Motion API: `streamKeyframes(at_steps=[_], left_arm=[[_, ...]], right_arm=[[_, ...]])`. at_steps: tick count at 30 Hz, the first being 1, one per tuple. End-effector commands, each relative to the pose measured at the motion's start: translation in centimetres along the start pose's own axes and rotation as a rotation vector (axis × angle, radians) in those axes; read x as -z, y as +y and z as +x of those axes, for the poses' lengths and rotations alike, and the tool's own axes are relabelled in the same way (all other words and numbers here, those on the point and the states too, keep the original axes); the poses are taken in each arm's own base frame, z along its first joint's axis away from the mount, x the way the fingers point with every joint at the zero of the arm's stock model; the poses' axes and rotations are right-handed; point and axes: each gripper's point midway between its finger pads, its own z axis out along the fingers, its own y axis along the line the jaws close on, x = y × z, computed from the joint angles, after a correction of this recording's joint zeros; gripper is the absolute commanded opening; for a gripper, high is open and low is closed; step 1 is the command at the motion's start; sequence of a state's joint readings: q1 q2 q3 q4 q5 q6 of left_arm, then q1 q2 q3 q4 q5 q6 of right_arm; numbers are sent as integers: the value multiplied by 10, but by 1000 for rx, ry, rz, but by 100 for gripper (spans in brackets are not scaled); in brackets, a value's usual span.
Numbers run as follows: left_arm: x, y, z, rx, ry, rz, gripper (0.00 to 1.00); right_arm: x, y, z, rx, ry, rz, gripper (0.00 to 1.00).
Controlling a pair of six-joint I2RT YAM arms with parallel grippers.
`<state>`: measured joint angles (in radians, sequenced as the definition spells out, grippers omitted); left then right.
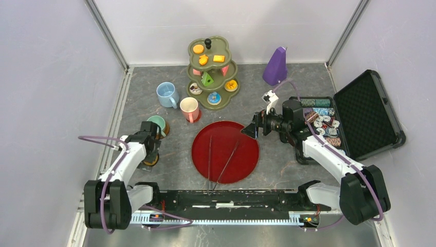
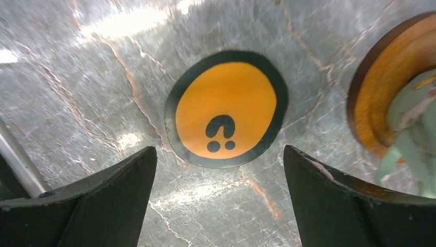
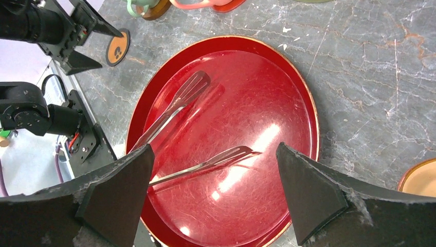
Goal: Serve the afternoon tea
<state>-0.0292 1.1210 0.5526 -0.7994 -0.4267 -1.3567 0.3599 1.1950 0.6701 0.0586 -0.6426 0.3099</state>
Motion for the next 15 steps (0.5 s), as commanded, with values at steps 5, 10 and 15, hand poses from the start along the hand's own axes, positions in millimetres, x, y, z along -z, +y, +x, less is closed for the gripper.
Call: streamKeyframes(at_steps=[5, 10, 15], left_arm=[[19, -3, -82, 77, -211, 20, 100], [0, -1, -73, 37, -53, -79, 100], [-12, 11, -53, 21, 32, -184, 100]], right_arm=[[3, 1, -1, 13, -36, 7, 96], [2, 1, -2, 15, -39, 2, 96], [2, 1, -2, 12, -45, -1, 96]])
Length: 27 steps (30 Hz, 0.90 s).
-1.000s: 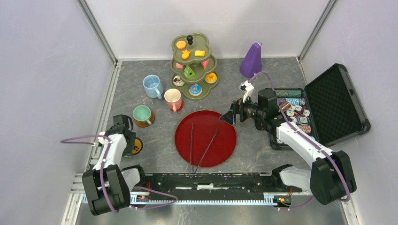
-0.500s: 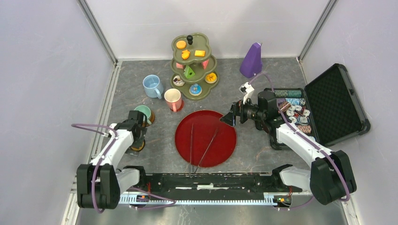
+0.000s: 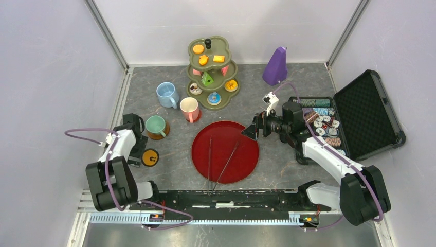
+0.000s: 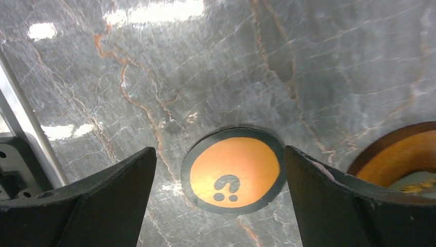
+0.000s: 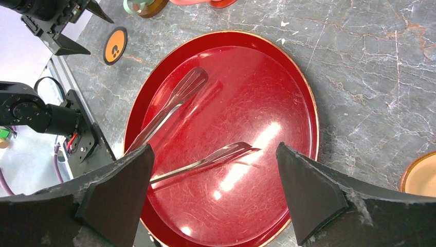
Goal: Serve the afternoon tea
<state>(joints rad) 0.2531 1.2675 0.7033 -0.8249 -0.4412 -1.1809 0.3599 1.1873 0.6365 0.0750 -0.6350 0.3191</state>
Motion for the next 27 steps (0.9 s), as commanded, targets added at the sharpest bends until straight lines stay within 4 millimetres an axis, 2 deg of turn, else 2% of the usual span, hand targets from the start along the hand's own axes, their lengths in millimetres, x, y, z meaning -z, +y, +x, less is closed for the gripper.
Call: streamKeyframes(at_steps=[1, 10, 18, 21, 24, 27], left_arm=[[-2, 8, 11, -43, 55, -38, 99], [-16, 3, 50, -48, 147, 9, 89], [2, -15, 80, -124, 155, 93, 86], [6, -12, 71, -146, 115, 100, 87], [13, -5, 42, -178, -7, 92, 95], [20, -6, 18, -172, -83, 123, 100]], right_arm=[[1, 4, -10, 26, -50, -12, 96], [1, 5, -10, 16, -48, -14, 96], [2, 5, -9, 7, -53, -14, 96], [3, 5, -7, 5, -54, -12, 96], [4, 5, -7, 7, -56, -10, 96], [4, 5, -6, 10, -57, -6, 96]])
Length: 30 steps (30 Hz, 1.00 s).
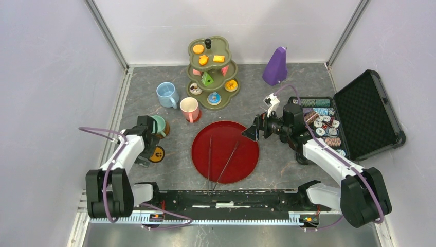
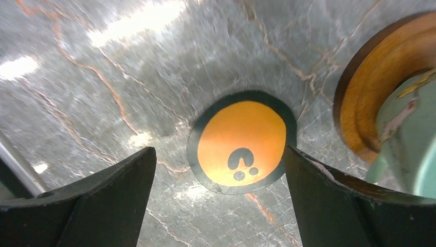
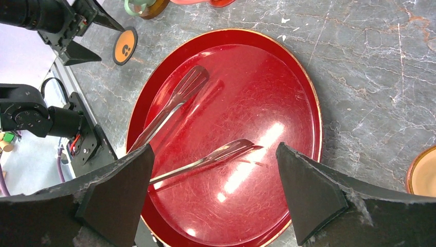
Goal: Serve the afternoon tea
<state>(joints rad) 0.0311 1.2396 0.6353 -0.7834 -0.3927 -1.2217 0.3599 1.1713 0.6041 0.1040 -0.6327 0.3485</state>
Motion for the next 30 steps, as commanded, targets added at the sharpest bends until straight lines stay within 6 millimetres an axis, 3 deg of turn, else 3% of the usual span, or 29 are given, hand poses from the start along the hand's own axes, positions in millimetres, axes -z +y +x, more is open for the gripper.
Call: streamKeyframes(at_steps=[1, 12, 17, 24, 28, 30], left_arm=[[12, 11, -38, -11, -139, 4, 100], [-15, -13, -40, -10, -44, -17, 100], [-22, -9, -22, -35, 1, -64, 93], [-31, 0, 18, -14, 90, -53, 83], [-23, 3, 15, -22, 47, -71, 77], [-19, -1, 19, -12, 57, -35, 69]], right_arm=[[3, 4, -10, 30, -46, -6, 96], [4, 6, -12, 39, -48, -12, 96], [3, 4, -10, 37, -43, -4, 96], [0, 4, -11, 29, -42, -13, 96], [0, 3, -11, 30, -33, -11, 96], [0, 3, -11, 30, -33, -9, 96]])
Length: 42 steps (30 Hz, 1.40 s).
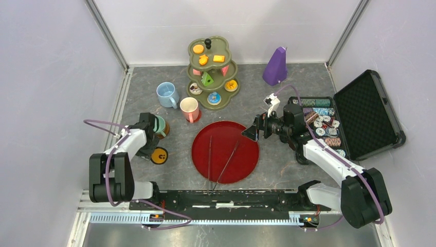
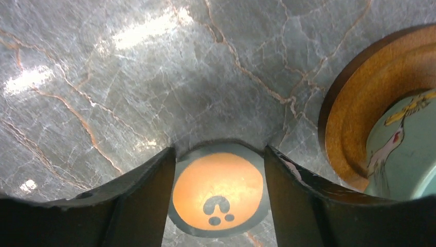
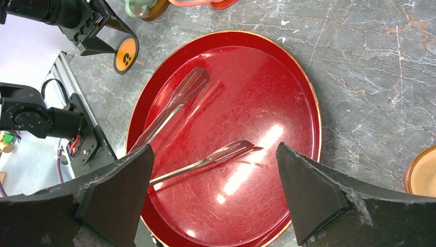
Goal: Serve the afternoon tea
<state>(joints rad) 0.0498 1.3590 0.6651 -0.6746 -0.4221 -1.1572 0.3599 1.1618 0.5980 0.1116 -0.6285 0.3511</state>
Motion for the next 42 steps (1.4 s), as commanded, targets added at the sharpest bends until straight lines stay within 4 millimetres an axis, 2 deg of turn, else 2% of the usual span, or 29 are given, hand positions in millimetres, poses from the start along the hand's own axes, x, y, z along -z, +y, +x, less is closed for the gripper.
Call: streamKeyframes(at_steps=[1, 6, 13, 19, 21, 25, 27, 29, 34, 38, 42], left_arm=[[1, 14, 33, 33, 103, -18, 67], [6, 1, 52, 56, 166, 39, 62], [14, -21, 69, 96, 219, 99, 60], [24, -42, 73, 127, 207, 158, 58], [28, -41, 70, 117, 188, 156, 57], [34, -23, 57, 106, 118, 148, 62], [37, -13, 57, 92, 117, 159, 62], [41, -5, 66, 82, 156, 181, 61], [53, 7, 91, 69, 237, 252, 49], [60, 7, 100, 69, 248, 292, 42], [55, -1, 111, 46, 262, 296, 39]], right_arm=[[-1, 2, -10, 24, -25, -9, 96], [-3, 2, -10, 12, -25, -12, 96], [-1, 2, -9, 13, -24, -8, 96], [0, 2, -7, 10, -21, -5, 96], [0, 2, -7, 12, -21, -4, 97], [2, 1, -7, 23, -25, 9, 97], [2, 0, -8, 27, -27, 11, 97], [1, -1, -6, 26, -20, 12, 97], [-1, -2, -5, 25, -9, 13, 97], [0, -2, -5, 25, -8, 15, 98], [2, -2, -7, 33, -8, 27, 98]])
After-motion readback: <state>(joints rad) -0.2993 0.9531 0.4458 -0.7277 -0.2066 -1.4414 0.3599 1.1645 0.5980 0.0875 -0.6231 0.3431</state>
